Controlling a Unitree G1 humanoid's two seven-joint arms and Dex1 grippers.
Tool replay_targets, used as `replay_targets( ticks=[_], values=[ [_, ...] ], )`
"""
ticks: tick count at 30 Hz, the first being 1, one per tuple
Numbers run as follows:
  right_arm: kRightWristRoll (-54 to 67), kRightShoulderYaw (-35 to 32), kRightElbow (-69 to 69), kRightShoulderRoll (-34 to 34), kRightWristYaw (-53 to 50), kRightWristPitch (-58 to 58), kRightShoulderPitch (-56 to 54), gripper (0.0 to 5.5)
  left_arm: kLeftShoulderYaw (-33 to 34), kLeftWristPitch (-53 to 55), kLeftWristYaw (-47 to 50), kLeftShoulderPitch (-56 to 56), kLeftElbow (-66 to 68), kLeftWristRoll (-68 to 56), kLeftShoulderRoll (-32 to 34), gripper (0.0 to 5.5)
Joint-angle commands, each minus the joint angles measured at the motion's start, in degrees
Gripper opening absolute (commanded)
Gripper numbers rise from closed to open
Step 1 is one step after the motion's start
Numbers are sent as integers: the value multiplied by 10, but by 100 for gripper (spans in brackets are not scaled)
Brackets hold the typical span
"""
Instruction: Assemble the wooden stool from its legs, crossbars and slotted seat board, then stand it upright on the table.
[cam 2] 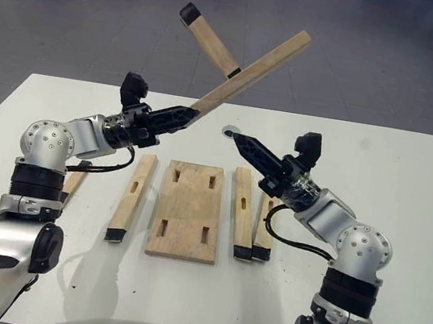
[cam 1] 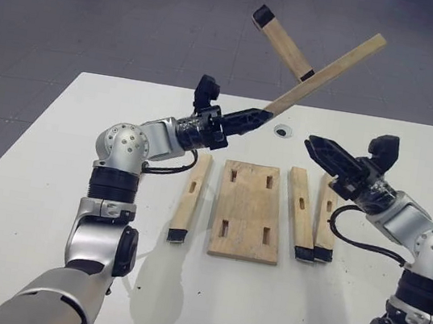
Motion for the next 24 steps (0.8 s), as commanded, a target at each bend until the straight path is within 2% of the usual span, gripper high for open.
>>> replay_targets(
  ticks=[1, 6, 10, 17, 21, 24],
  values=[
    [17, 12, 21, 23, -13, -8, -41, 440, -14, 35, -21, -1, -10, -1, 7, 205],
    [29, 14, 24, 50, -15, -28, -53, 440, -28, 47, -29, 17, -39, 14, 8, 205],
    [24, 15, 27, 45, -15, -37, -62, 440, -43, 43, -40, 24, -55, 26, 12, 205],
    [23, 21, 33, 20, 9, -27, -65, 285, -45, 39, -59, 21, -51, 42, 23, 205],
    [20, 29, 33, 6, 25, -24, -62, 213, -46, 41, -69, 25, -53, 47, 34, 205],
    [-5, 54, 14, -15, 60, -22, -44, 203, -36, 33, -66, 36, -60, 46, 32, 205]
  ],
)
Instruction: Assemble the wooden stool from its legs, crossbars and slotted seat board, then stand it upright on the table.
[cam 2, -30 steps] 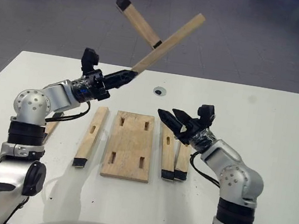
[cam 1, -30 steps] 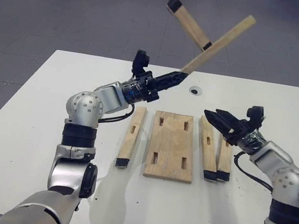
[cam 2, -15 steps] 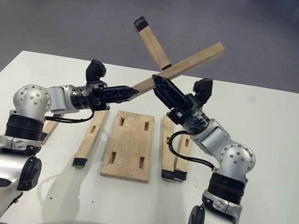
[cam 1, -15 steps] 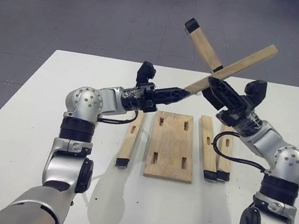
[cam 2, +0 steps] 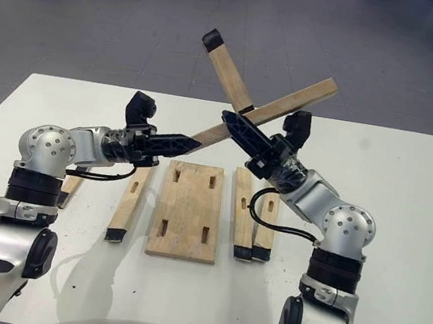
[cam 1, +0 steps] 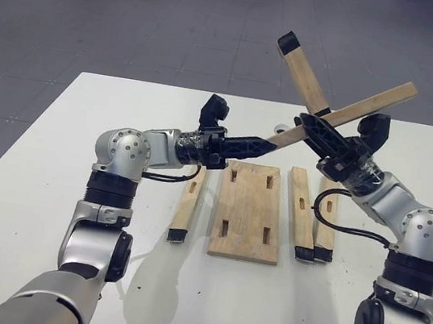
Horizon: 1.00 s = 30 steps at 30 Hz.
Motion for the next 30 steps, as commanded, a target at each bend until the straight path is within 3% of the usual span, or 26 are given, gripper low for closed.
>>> replay_targets(
  ticks=[1, 4, 10, 11, 15, 17, 21, 26, 30],
  values=[
    [-23, 28, -27, -34, 57, 7, 7, 203, 16, -13, 13, 18, -8, 14, 14, 205],
    [-44, 38, -31, -52, 79, -3, 17, 203, 13, -28, 2, 30, -33, 18, 19, 205],
    [-31, 27, -20, -65, 90, 4, 11, 203, 6, -57, -23, 46, -70, 29, 44, 329],
    [-31, 24, -18, -67, 90, 5, 9, 203, 18, -60, -23, 47, -77, 28, 56, 356],
    [-54, 17, -23, -93, 105, -8, 22, 203, 82, -97, 4, 62, -124, 38, 114, 357],
    [-77, 5, -27, -114, 110, -25, 45, 203, 41, -151, 22, 128, -206, 112, 155, 357],
    [-150, 4, -36, -99, 61, -91, 68, 203, -112, -250, 80, 252, -351, 279, 192, 357],
    [-202, 26, -45, -75, 34, -127, 69, 203, -225, -310, 124, 274, -362, 408, 192, 357],
    [-202, 29, -60, -68, 34, -126, 74, 203, -271, -344, 121, 286, -354, 486, 226, 357]
  ],
)
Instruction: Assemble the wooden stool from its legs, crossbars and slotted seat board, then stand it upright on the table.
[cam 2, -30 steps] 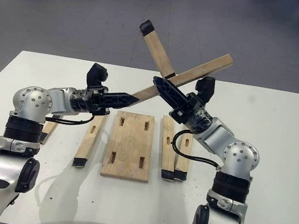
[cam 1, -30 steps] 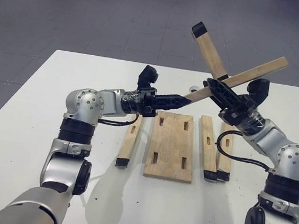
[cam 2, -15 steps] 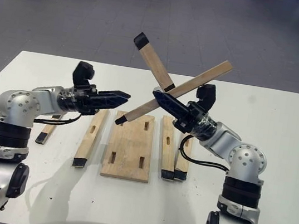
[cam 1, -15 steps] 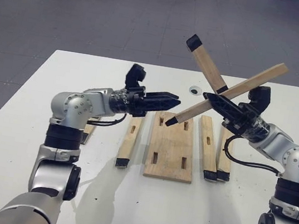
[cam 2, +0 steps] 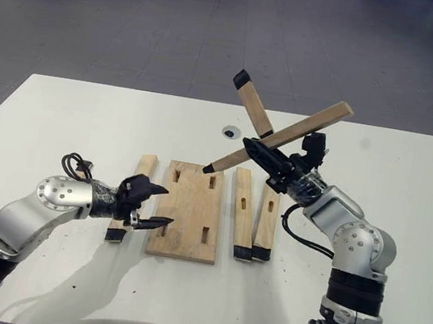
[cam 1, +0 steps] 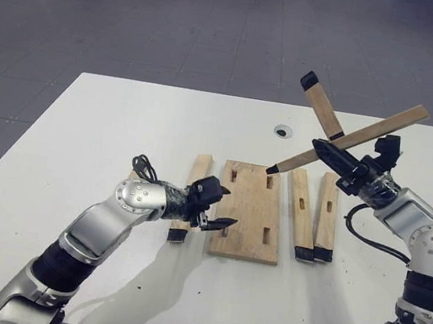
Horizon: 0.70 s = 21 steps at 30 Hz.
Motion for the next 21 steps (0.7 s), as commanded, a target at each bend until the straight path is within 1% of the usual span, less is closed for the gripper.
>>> replay_targets(
  ticks=[1, 3, 6, 9, 12, 15, 18, 21],
  values=[
    [-5, 5, -18, 6, -3, -4, 2, 203, -24, -26, -6, 11, 7, 51, 31, 357],
    [-8, 5, -18, 7, -2, -6, 3, 203, -37, -30, -25, 14, 6, 61, 44, 357],
    [-17, 12, -20, 13, -2, -13, 3, 203, -68, -39, -30, 6, 19, 98, 44, 357],
    [-23, 14, -22, 15, -2, -15, 4, 203, -76, -45, -29, -7, 30, 119, 37, 357],
    [-41, 20, -25, 10, 1, -28, 6, 203, -88, -57, -31, -24, 41, 156, 51, 357],
    [-83, 40, -28, -3, 23, -62, 7, 203, -87, -79, -37, -30, 53, 190, 76, 357],
    [-108, 54, -29, -18, 55, -84, 11, 203, -67, -96, -48, -22, 53, 200, 101, 357],
    [-152, 82, -6, -26, 81, -117, 10, 203, -45, -104, -62, -14, 61, 195, 121, 357]
  ],
)
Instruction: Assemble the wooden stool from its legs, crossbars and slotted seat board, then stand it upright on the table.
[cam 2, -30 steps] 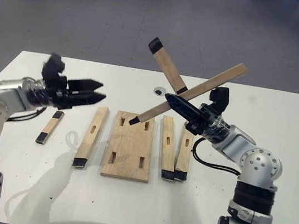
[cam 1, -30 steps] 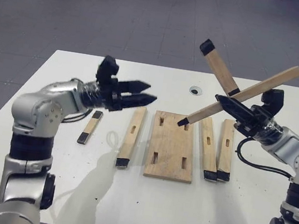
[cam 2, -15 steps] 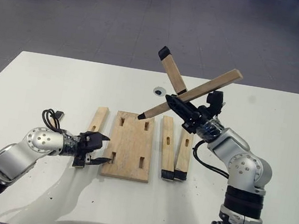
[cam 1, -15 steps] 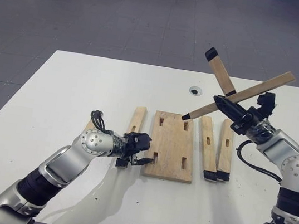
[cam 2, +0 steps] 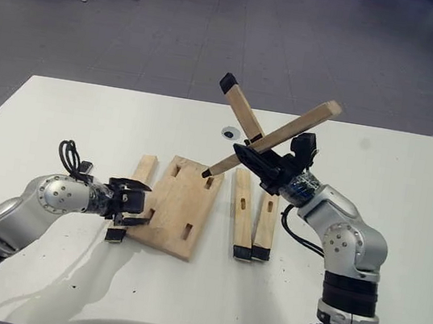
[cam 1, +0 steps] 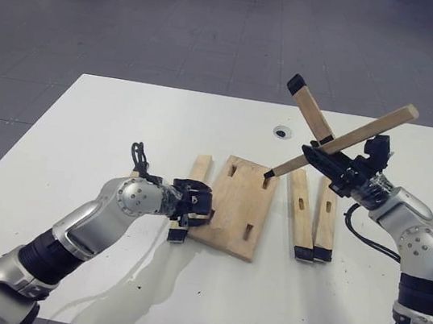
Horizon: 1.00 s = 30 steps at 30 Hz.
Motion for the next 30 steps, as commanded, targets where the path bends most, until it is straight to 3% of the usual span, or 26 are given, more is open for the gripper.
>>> replay_targets(
  ticks=[1, 9, 24, 30],
  values=[
    [-53, 34, 27, -11, 32, -44, -5, 203, 21, 0, -24, 18, 28, 9, 31, 357],
    [-134, 112, 145, 8, 116, -113, -69, 203, 37, -39, -26, -11, 86, 27, 16, 357],
    [-268, 187, 436, 34, 224, -212, -206, 203, 30, -67, -44, -10, 108, 42, 3, 357],
    [-306, 234, 361, 40, 217, -223, -156, 203, 25, -57, -43, -4, 95, 50, -15, 357]
  ],
)
